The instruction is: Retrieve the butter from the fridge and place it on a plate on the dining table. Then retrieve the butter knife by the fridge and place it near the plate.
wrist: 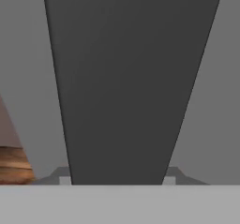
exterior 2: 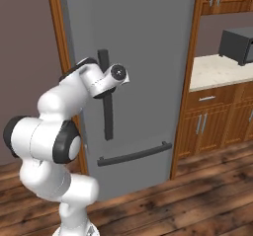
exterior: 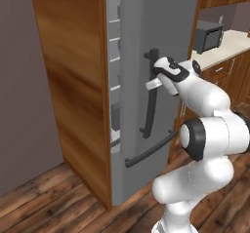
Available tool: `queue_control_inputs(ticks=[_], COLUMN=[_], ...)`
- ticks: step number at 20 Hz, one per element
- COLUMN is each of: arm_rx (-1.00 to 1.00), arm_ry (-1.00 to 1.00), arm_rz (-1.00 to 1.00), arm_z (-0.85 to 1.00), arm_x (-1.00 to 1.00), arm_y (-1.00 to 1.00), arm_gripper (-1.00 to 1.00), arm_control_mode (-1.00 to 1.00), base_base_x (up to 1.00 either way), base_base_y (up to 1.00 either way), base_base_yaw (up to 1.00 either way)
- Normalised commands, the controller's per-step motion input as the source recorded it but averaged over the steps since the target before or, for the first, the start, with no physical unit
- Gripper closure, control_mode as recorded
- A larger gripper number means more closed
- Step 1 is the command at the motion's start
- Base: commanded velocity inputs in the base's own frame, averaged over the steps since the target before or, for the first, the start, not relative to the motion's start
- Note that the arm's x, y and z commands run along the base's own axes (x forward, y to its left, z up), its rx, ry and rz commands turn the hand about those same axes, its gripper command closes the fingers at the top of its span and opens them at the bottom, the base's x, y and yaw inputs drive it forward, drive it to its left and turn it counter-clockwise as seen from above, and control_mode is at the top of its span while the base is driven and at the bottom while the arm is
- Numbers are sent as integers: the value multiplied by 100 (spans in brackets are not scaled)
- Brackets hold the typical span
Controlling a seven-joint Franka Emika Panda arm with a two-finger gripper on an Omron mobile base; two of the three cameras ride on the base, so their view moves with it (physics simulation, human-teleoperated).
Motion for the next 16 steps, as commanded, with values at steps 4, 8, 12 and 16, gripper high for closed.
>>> queue_control_inputs(ticks=[4, 8, 12, 16], arm_rx=[3, 8, 19, 25], arm_ry=[5, 6, 13, 6], arm_rz=[2, 2, 8, 14], arm_z=[12, 17, 21, 19], arm_x=[-71, -78, -36, -34], arm_y=[-100, -100, -100, -100], arm_gripper=[100, 100, 100, 100], arm_control_mode=[-100, -100, -100, -100], base_base_x=[0, 0, 0, 0], base_base_y=[0, 0, 0, 0], base_base_yaw=[0, 0, 0, 0])
